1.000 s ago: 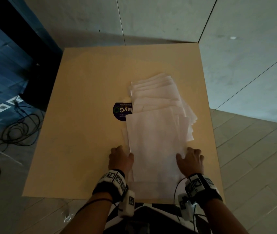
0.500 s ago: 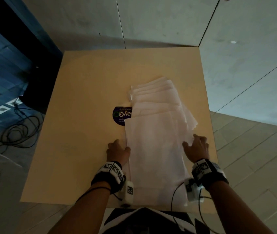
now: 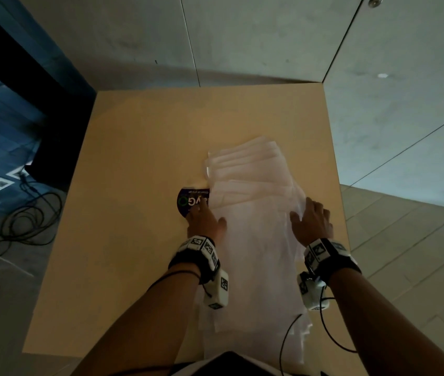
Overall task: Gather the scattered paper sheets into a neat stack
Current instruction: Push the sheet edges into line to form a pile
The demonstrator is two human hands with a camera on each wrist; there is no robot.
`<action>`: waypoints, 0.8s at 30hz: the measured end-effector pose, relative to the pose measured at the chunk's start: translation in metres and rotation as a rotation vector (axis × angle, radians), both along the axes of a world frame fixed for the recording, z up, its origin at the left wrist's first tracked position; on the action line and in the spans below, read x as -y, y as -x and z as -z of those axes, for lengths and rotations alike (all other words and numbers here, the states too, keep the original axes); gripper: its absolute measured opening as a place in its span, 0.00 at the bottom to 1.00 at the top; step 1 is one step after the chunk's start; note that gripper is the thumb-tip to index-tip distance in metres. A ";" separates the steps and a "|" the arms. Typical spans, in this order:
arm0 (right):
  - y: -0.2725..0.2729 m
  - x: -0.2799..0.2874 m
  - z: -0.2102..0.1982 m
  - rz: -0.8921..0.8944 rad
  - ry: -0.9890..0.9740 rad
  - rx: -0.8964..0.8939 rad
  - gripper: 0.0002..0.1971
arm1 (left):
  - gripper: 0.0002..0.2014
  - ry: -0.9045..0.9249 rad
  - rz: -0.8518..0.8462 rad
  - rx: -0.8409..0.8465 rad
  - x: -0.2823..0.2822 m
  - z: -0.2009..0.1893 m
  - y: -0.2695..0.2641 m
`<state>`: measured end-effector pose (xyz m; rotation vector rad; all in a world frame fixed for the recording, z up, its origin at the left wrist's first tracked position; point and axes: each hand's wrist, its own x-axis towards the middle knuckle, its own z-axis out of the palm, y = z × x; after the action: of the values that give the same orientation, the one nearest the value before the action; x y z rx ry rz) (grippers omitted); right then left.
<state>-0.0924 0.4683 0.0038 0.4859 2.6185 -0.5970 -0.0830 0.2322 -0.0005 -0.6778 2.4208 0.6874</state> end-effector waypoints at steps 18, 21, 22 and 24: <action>0.033 0.011 0.007 0.066 -0.026 0.022 0.28 | 0.33 0.114 0.071 -0.048 -0.019 0.012 0.022; 0.035 0.013 0.006 0.103 -0.011 0.021 0.28 | 0.33 0.116 0.059 -0.043 -0.016 0.011 0.024; 0.035 0.012 0.007 0.113 -0.016 0.014 0.28 | 0.34 0.140 0.059 -0.046 -0.013 0.011 0.024; 0.033 0.010 0.008 0.121 -0.033 0.006 0.31 | 0.37 0.209 0.096 -0.031 -0.007 0.012 0.022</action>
<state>-0.1257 0.4587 -0.0043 0.6588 2.6114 -0.5896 -0.1054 0.2393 -0.0121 -0.6302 2.5588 0.4133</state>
